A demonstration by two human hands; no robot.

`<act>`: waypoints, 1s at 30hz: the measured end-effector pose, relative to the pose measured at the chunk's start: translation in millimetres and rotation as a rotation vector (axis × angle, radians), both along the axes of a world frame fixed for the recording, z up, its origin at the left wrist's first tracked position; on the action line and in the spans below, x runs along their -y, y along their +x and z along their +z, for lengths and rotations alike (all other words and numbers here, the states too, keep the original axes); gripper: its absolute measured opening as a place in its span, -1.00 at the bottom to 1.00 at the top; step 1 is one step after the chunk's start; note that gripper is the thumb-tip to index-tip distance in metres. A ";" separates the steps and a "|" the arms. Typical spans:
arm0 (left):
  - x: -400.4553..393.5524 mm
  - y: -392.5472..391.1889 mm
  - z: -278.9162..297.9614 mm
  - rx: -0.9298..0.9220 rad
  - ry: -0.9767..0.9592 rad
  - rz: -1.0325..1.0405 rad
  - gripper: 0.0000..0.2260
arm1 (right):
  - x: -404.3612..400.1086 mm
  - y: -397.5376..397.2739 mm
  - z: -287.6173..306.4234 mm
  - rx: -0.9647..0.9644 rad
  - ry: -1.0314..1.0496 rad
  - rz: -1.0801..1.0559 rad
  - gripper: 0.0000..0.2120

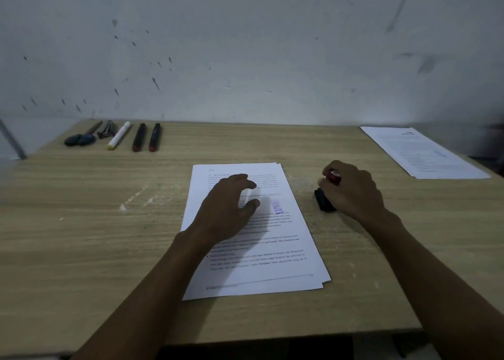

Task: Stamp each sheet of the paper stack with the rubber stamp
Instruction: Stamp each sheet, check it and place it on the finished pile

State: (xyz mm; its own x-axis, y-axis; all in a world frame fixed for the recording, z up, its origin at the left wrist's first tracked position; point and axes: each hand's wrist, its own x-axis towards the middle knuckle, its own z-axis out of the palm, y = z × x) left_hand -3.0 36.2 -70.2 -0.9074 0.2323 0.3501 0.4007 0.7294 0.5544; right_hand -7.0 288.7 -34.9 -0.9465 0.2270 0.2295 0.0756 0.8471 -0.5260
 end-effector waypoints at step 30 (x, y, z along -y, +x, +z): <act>54.6 -0.2 -6.5 0.058 0.031 0.435 -0.57 | 39.4 48.5 1.3 -0.219 0.008 -0.185 -0.65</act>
